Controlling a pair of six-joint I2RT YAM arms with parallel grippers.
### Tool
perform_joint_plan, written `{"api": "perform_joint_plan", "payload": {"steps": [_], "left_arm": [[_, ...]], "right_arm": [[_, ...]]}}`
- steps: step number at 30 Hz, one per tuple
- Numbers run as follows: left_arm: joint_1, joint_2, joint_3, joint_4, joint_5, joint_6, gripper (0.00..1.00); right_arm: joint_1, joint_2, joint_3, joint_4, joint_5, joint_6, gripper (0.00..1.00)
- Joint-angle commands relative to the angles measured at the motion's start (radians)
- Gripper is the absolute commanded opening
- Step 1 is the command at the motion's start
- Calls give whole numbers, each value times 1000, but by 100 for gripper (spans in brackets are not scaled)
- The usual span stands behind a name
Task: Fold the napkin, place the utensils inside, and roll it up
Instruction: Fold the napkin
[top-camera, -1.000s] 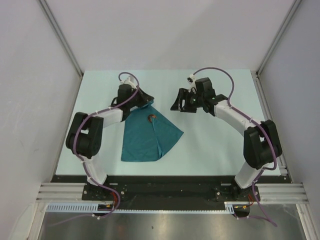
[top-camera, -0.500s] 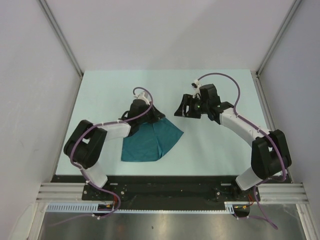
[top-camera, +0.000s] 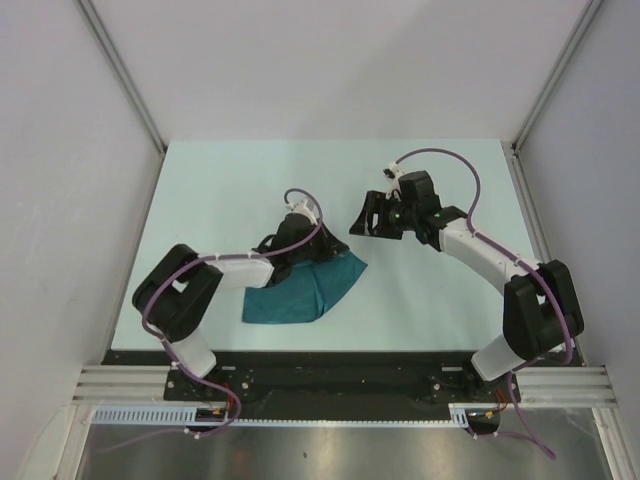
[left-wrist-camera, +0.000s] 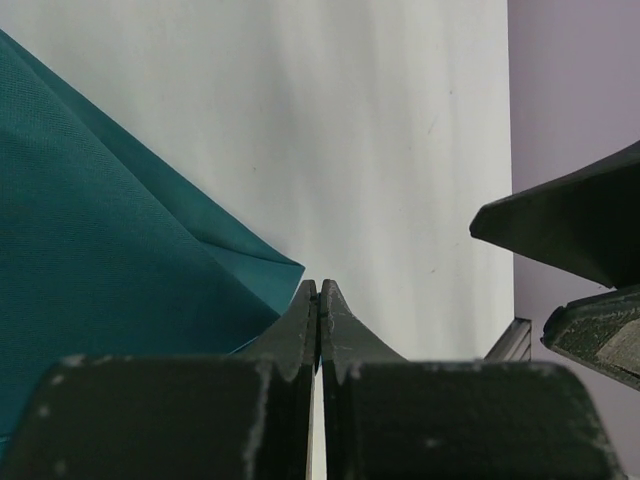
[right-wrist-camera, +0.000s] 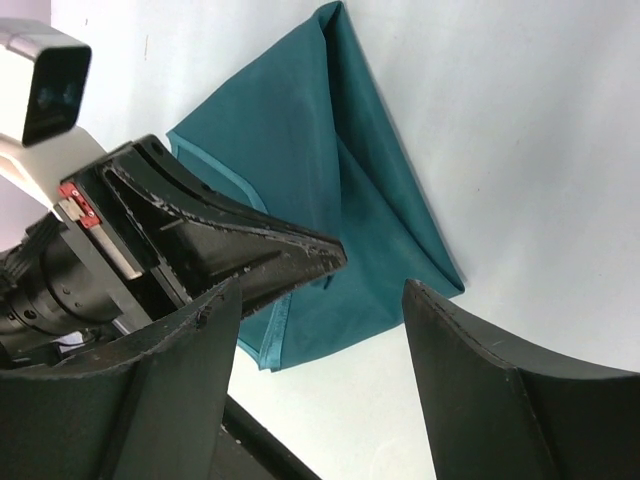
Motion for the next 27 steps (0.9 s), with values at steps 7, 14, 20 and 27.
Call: {"api": "perform_joint_plan", "payload": {"steps": [7, 14, 20, 27], "left_arm": [[-54, 55, 23, 39, -2, -65, 0], [-73, 81, 62, 17, 10, -56, 0], [-86, 99, 97, -7, 30, -44, 25], [-119, 86, 140, -64, 28, 4, 67]], "right_arm": [[4, -37, -9, 28, 22, -15, 71], [-10, -40, -17, 24, 24, -23, 71], [-26, -33, -20, 22, 19, -34, 72], [-86, -47, -20, 10, 11, -58, 72]]}}
